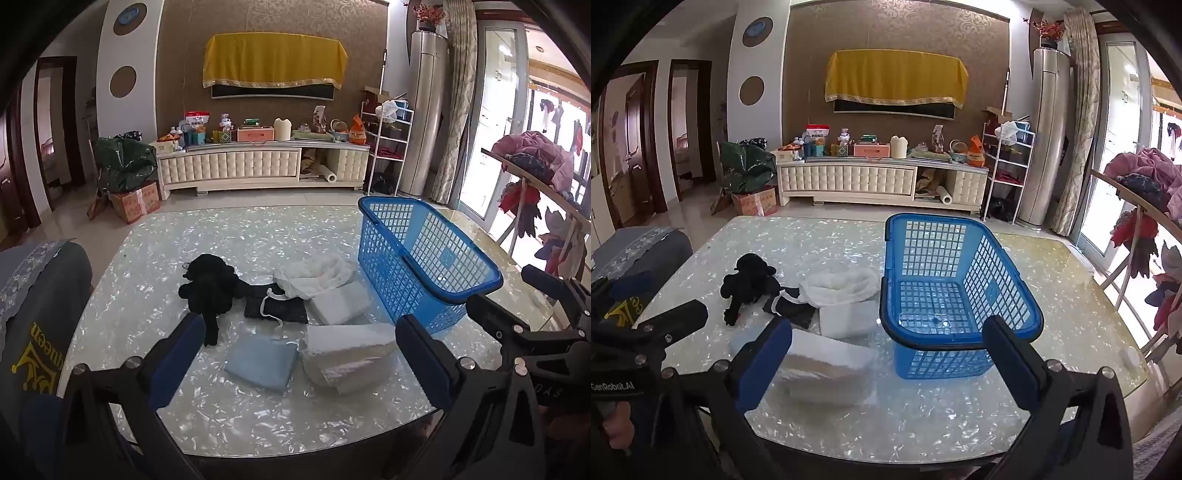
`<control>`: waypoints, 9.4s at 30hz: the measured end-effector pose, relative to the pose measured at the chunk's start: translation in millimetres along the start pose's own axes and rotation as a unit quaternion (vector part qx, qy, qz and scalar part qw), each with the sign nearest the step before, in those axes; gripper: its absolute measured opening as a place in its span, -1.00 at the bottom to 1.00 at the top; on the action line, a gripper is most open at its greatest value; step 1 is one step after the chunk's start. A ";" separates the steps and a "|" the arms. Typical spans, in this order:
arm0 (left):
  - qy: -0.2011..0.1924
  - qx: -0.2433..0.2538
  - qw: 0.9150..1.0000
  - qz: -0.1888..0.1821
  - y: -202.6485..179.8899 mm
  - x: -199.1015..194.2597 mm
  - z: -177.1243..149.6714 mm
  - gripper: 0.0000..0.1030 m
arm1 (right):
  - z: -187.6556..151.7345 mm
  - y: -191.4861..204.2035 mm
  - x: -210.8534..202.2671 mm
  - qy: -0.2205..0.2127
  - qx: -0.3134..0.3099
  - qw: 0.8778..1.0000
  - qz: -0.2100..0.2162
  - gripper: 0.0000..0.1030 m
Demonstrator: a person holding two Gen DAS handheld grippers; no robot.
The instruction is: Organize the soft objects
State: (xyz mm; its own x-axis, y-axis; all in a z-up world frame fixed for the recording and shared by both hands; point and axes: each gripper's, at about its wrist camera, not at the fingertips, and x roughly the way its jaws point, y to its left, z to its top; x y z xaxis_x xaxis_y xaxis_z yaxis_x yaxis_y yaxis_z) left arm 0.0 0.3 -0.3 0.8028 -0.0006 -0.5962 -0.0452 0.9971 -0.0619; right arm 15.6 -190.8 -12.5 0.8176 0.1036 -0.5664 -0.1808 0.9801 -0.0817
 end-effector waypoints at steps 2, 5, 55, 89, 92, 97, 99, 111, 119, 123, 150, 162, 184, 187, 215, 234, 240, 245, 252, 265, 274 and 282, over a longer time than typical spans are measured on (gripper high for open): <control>0.002 -0.004 1.000 -0.001 0.0 0.0 -0.9 0.99 | -0.2 -0.1 -0.1 0.002 0.000 1.000 -0.001 1.00; 0.008 -0.007 1.000 -0.007 1.7 2.7 0.1 0.99 | -0.2 0.0 -0.1 0.005 0.000 1.000 -0.002 1.00; 0.002 -0.003 1.000 -0.022 -1.2 -4.2 0.1 0.99 | -2.4 -1.0 -4.8 0.008 0.010 1.000 0.005 1.00; 0.003 0.002 1.000 -0.026 3.8 -7.5 3.4 0.99 | -2.2 -1.5 -12.3 0.016 0.008 1.000 0.007 1.00; 0.012 0.011 1.000 -0.024 3.2 -5.2 8.0 0.99 | 0.4 -2.9 -11.9 0.016 0.007 1.000 0.007 1.00; 0.017 0.017 0.999 -0.040 9.6 -1.2 17.8 0.99 | 7.8 -4.1 -9.3 0.021 -0.002 1.000 0.008 1.00; 0.016 0.019 0.998 -0.056 14.7 0.5 21.4 0.99 | 11.0 -3.3 -7.0 0.024 -0.008 1.000 0.009 1.00; 0.026 0.051 0.998 -0.026 71.2 22.8 42.5 0.99 | 35.2 14.6 24.6 0.064 -0.052 0.995 0.049 1.00; 0.087 0.082 0.992 -0.026 101.2 64.0 44.6 0.99 | 30.8 61.6 61.8 0.124 -0.140 0.978 0.089 1.00; 0.116 0.087 0.989 -0.035 113.8 84.9 42.7 0.99 | 24.0 83.0 88.0 0.166 -0.177 0.965 0.100 1.00; 0.233 0.142 0.959 -0.084 108.3 158.9 -14.6 0.99 | -55.8 104.4 188.4 0.326 -0.198 0.919 0.097 0.75; 0.249 0.158 0.952 -0.087 100.6 163.5 -25.2 0.99 | -66.1 105.2 193.1 0.318 -0.196 0.922 0.099 0.60; 0.264 0.133 0.951 -0.092 79.0 153.1 -24.4 0.99 | -33.4 91.9 134.7 0.243 -0.195 0.946 0.088 -0.54; 0.260 0.138 0.952 -0.091 71.1 150.5 -22.9 0.99 | -20.4 87.1 116.8 0.221 -0.194 0.952 0.089 -0.54; 0.280 0.142 0.946 -0.076 34.6 194.3 -28.9 0.99 | 84.0 -2.1 44.9 0.099 -0.141 0.985 0.027 -0.56; 0.301 0.144 0.940 -0.073 36.0 210.7 -39.7 0.51 | 47.7 -35.5 108.0 0.210 -0.196 0.956 -0.063 -0.56; 0.294 0.138 0.944 -0.063 35.8 212.2 -40.6 0.51 | 45.8 -50.2 122.3 0.229 -0.185 0.954 -0.065 -0.56; 0.291 0.137 0.945 -0.062 33.2 207.4 -43.8 0.51 | 42.9 -55.6 136.4 0.246 -0.173 0.952 -0.055 -0.57; 0.287 0.141 0.945 -0.066 32.3 201.9 -40.5 -0.03 | 43.3 -52.8 152.5 0.259 -0.175 0.949 -0.042 -0.57; 0.280 0.127 0.949 -0.072 42.2 199.9 -36.5 -0.81 | 32.4 -44.8 189.2 0.300 -0.208 0.928 -0.076 -0.57; 0.280 0.117 0.950 -0.078 44.9 198.7 -34.9 -0.83 | 35.8 -55.8 196.0 0.302 -0.176 0.936 -0.048 -0.22; 0.270 0.108 0.954 -0.079 46.3 187.5 -26.4 -0.83 | 39.9 -81.3 190.2 0.313 -0.102 0.944 -0.037 0.58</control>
State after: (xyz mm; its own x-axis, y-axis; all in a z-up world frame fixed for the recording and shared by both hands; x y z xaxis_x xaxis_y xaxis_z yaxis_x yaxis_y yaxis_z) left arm 132.7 44.4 -136.0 0.3634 -0.1327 -0.9222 0.2199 0.9741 -0.0535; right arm 207.7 -244.0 -80.9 0.3609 -0.1467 -0.9210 -0.2888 0.9214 -0.2599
